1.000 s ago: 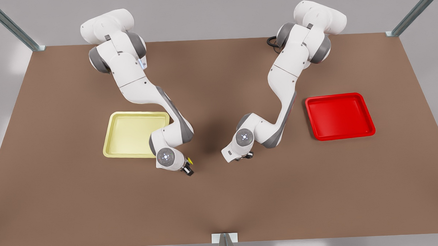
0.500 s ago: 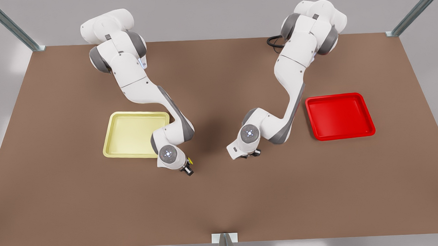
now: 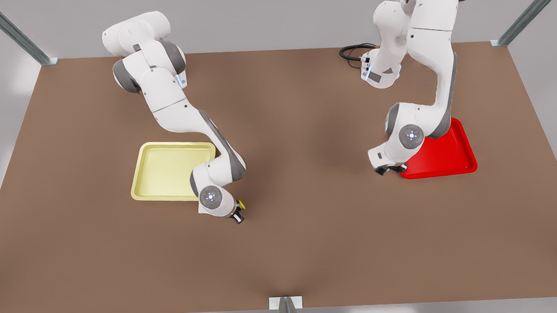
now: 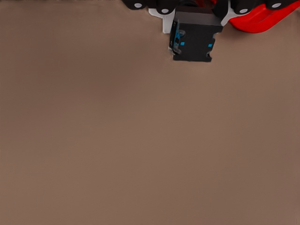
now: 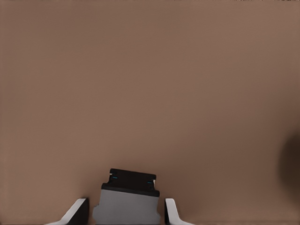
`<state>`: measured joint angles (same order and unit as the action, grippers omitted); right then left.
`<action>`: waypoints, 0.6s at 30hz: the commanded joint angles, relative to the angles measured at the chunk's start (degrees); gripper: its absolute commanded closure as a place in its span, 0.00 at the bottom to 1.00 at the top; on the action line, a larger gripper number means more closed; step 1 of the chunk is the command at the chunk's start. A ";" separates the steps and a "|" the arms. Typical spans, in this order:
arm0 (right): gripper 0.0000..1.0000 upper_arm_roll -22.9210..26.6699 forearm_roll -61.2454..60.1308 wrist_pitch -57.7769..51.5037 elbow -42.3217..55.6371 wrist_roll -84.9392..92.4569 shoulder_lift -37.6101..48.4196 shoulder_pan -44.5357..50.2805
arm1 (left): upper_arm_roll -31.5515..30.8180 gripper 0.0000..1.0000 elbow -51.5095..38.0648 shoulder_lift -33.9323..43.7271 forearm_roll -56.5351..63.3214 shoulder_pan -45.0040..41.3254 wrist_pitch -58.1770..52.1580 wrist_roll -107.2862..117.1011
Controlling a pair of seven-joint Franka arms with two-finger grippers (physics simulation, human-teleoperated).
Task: Place the switches on the corresponding trays according to their colors
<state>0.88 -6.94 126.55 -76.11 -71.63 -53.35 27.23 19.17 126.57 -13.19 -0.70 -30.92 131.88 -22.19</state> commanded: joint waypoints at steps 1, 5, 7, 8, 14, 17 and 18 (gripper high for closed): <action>0.42 0.00 0.00 0.01 0.00 0.00 0.01 0.01 | 0.69 0.46 0.69 0.45 -0.53 -0.19 -0.31 -1.09; 0.46 0.09 0.00 -0.08 0.00 0.09 0.01 -0.08 | 8.07 0.46 5.09 4.14 -0.53 -0.37 -2.60 -9.01; 0.46 0.09 0.00 -0.08 0.00 0.09 0.01 -0.08 | 10.35 0.46 8.69 6.34 -0.53 -0.37 -2.69 -10.76; 0.46 0.09 0.00 -0.08 0.00 0.09 0.01 -0.16 | 11.58 0.46 9.48 6.43 -0.53 -0.37 -2.69 -12.69; 0.45 0.09 0.00 -0.61 0.00 0.26 0.44 -0.25 | 18.71 0.46 12.91 5.81 -0.45 -0.37 -2.16 -19.73; 0.45 0.26 0.00 -0.78 0.00 0.70 0.88 -0.34 | 20.91 0.00 14.41 5.55 -0.45 -0.37 -2.16 -21.92; 0.45 0.26 0.00 -0.87 -0.17 0.79 1.23 -0.69 | 21.52 0.00 14.41 5.37 -0.45 -0.37 -2.16 -22.28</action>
<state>1.06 -7.05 125.92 -77.52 -70.38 -50.81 25.75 40.86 140.98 -7.82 -1.09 -31.24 129.68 -44.81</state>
